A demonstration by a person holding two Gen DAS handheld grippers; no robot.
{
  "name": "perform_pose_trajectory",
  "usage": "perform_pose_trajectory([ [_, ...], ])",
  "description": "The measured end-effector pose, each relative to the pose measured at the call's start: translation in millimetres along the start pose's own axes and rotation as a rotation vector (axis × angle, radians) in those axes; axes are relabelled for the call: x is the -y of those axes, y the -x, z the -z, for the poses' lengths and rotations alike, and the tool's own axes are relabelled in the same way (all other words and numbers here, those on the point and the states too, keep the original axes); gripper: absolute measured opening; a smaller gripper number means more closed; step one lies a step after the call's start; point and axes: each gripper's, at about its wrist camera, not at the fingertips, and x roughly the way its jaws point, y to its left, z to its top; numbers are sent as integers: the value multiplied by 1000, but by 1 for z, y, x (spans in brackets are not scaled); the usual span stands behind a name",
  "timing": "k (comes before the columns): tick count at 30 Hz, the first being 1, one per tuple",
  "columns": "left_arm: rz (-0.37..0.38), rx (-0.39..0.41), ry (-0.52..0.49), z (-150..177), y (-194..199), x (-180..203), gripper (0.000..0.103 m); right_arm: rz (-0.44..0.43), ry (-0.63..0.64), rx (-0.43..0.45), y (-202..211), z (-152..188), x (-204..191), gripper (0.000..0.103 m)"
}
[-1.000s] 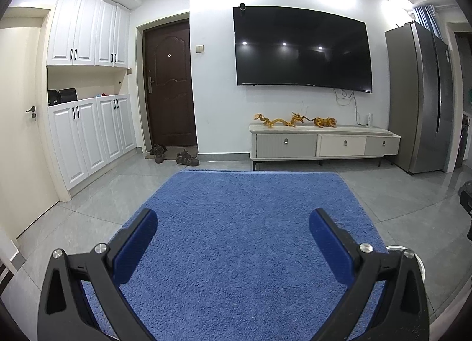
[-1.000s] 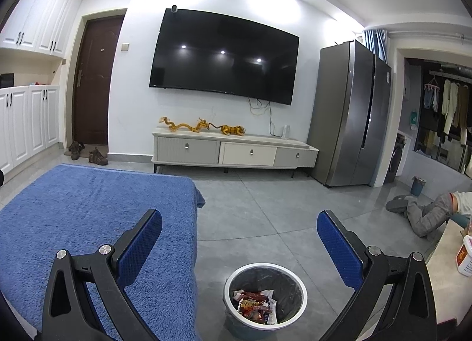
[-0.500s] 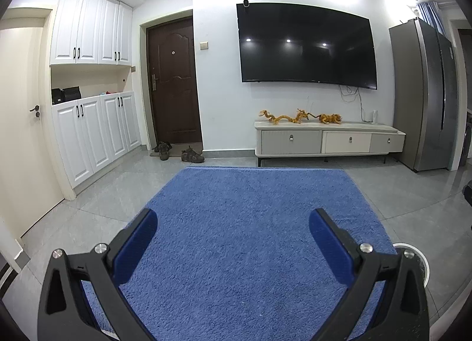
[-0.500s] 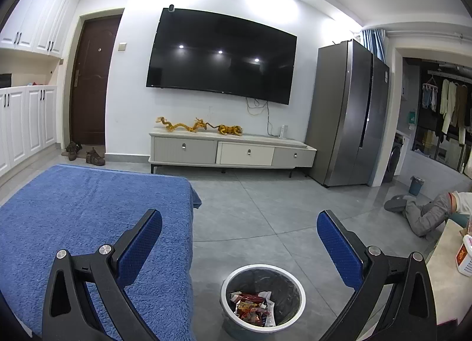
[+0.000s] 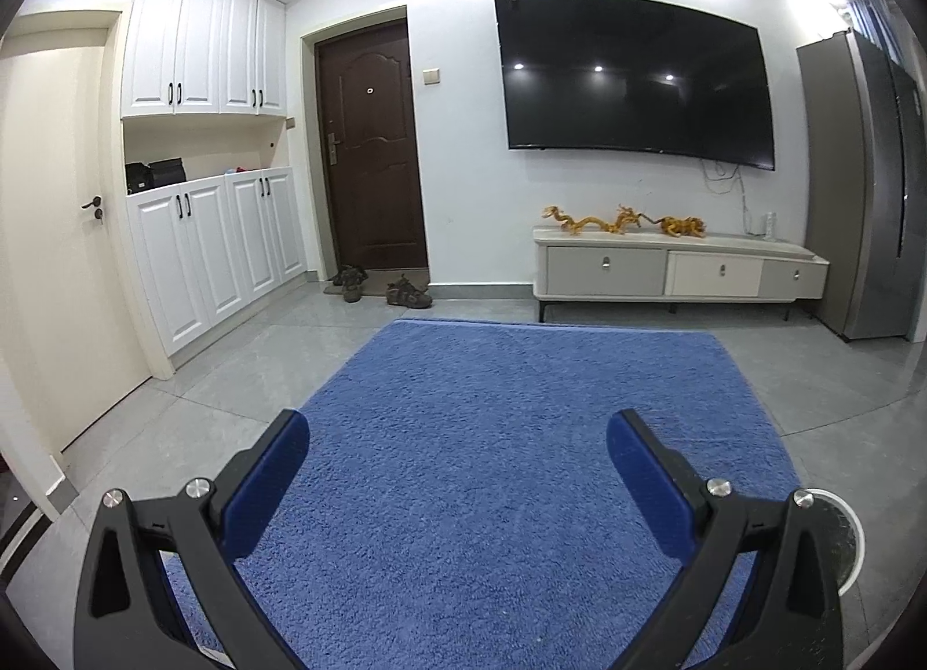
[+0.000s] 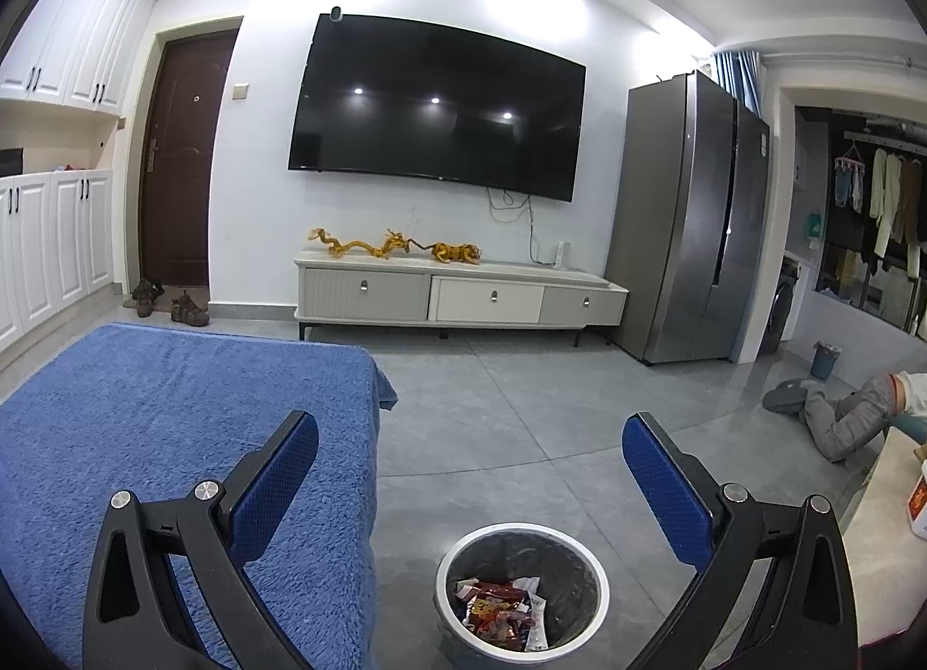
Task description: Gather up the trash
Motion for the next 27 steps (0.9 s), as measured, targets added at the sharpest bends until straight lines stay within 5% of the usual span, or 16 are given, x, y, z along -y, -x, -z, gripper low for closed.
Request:
perform_pose_trajectory([
  [14, -53, -53, -36, -8, -27, 32, 103, -24, 11, 14, -48, -6, 16, 103],
  [27, -9, -21, -52, -18, -31, 32, 103, 2, -1, -14, -56, -10, 7, 103],
])
